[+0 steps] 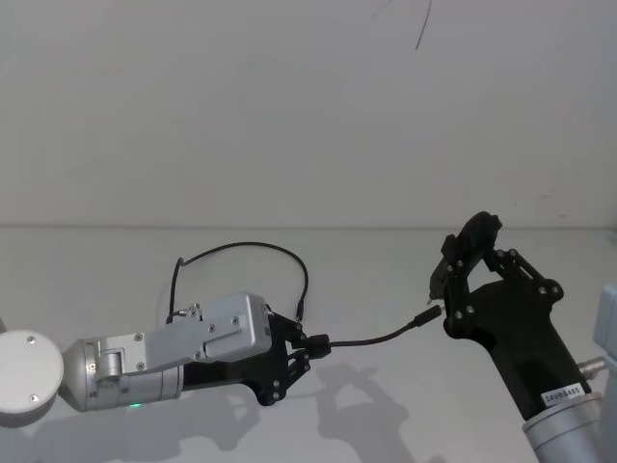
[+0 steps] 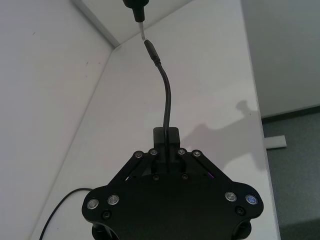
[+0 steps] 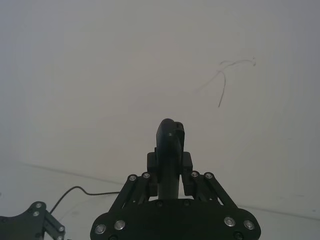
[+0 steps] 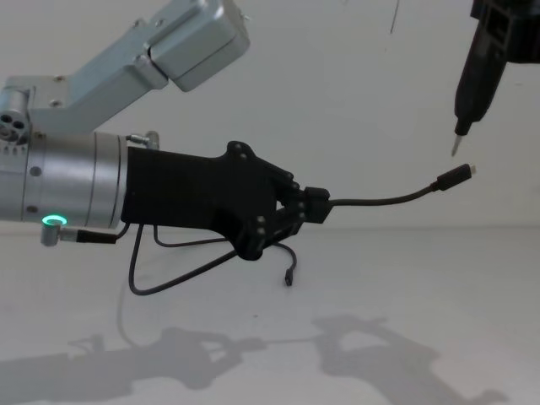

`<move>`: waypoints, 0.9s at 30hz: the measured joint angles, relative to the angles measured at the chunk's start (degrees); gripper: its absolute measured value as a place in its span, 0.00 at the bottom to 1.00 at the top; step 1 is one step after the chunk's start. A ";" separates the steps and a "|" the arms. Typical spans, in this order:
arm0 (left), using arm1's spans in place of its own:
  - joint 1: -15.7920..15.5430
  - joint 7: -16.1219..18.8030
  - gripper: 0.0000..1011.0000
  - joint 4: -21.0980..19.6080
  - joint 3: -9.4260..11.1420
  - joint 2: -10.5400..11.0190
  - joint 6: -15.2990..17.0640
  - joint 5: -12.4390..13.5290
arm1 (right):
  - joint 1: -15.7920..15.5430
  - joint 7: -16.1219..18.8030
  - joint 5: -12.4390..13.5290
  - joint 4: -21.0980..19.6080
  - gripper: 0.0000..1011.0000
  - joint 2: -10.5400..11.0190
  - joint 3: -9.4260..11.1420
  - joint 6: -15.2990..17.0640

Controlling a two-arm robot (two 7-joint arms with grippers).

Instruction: Pick up the data cable with the one hand.

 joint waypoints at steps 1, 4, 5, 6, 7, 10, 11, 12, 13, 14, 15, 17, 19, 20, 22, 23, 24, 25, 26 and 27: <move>0.00 0.00 0.04 0.00 0.00 0.00 0.00 0.00 | 0.00 0.00 0.00 0.00 0.26 0.00 0.00 0.00; 0.00 0.00 0.04 -0.01 0.00 0.00 -0.03 0.00 | 0.00 -0.45 -0.84 -0.03 0.26 -0.17 0.21 -0.03; 0.00 0.00 0.04 -0.01 0.00 0.00 -0.03 0.00 | 0.01 -0.54 -0.99 -0.03 0.26 -0.20 0.24 -0.04; 0.00 0.00 0.04 -0.01 0.00 0.00 -0.04 0.00 | 0.02 -0.64 -1.15 -0.03 0.26 -0.25 0.30 -0.04; 0.00 0.00 0.04 -0.01 0.01 0.00 -0.05 0.00 | 0.04 -0.78 -1.45 -0.03 0.26 -0.31 0.38 -0.03; 0.00 0.00 0.04 -0.01 0.01 0.00 -0.06 0.00 | 0.05 -0.94 -1.78 -0.03 0.26 -0.43 0.49 0.08; 0.00 0.00 0.04 -0.01 0.00 0.00 -0.06 0.00 | 0.06 -1.05 -1.97 0.01 0.26 -0.49 0.59 0.21; 0.00 0.00 0.04 -0.01 0.01 0.00 -0.06 0.00 | 0.07 -1.09 -2.08 0.05 0.26 -0.52 0.62 0.32; 0.00 0.00 0.04 -0.01 0.00 0.00 -0.07 0.00 | 0.08 -1.10 -2.13 0.10 0.26 -0.57 0.65 0.38; 0.00 0.00 0.04 -0.01 0.00 0.00 -0.07 0.00 | 0.10 -1.13 -2.26 0.25 0.26 -0.65 0.73 0.56; 0.00 0.00 0.04 -0.01 0.01 0.00 -0.07 0.00 | 0.11 -1.14 -2.31 0.30 0.26 -0.68 0.77 0.62; 0.00 0.00 0.04 -0.01 0.01 0.00 -0.06 0.00 | 0.13 -1.16 -2.41 0.46 0.26 -0.78 0.87 0.74; 0.00 0.00 0.04 -0.01 0.00 0.01 -0.07 0.00 | 0.16 -1.16 -2.50 0.67 0.26 -0.87 0.99 0.94; 0.00 0.00 0.04 -0.01 0.01 0.00 -0.07 0.00 | 0.18 -1.16 -2.50 0.73 0.26 -0.91 1.04 0.98; 0.00 0.00 0.04 -0.01 0.00 0.00 -0.07 0.00 | 0.22 -1.14 -2.50 0.93 0.26 -1.02 1.17 1.13; 0.00 0.00 0.04 -0.01 0.01 0.00 -0.07 0.00 | 0.23 -1.12 -2.50 0.98 0.26 -1.06 1.24 1.17; 0.00 0.00 0.04 -0.01 0.01 0.00 -0.07 0.00 | 0.26 -1.07 -2.50 1.09 0.26 -1.13 1.34 1.26; 0.00 0.00 0.04 -0.01 0.00 0.00 -0.07 0.00 | 0.28 -1.04 -2.49 1.14 0.26 -1.16 1.36 1.30; 0.00 0.00 0.04 -0.01 0.01 0.00 -0.07 0.00 | 0.28 -1.00 -2.49 1.18 0.26 -1.19 1.40 1.35; 0.00 0.00 0.04 -0.01 0.00 0.00 -0.07 0.00 | 0.30 -0.95 -2.48 1.25 0.26 -1.23 1.47 1.38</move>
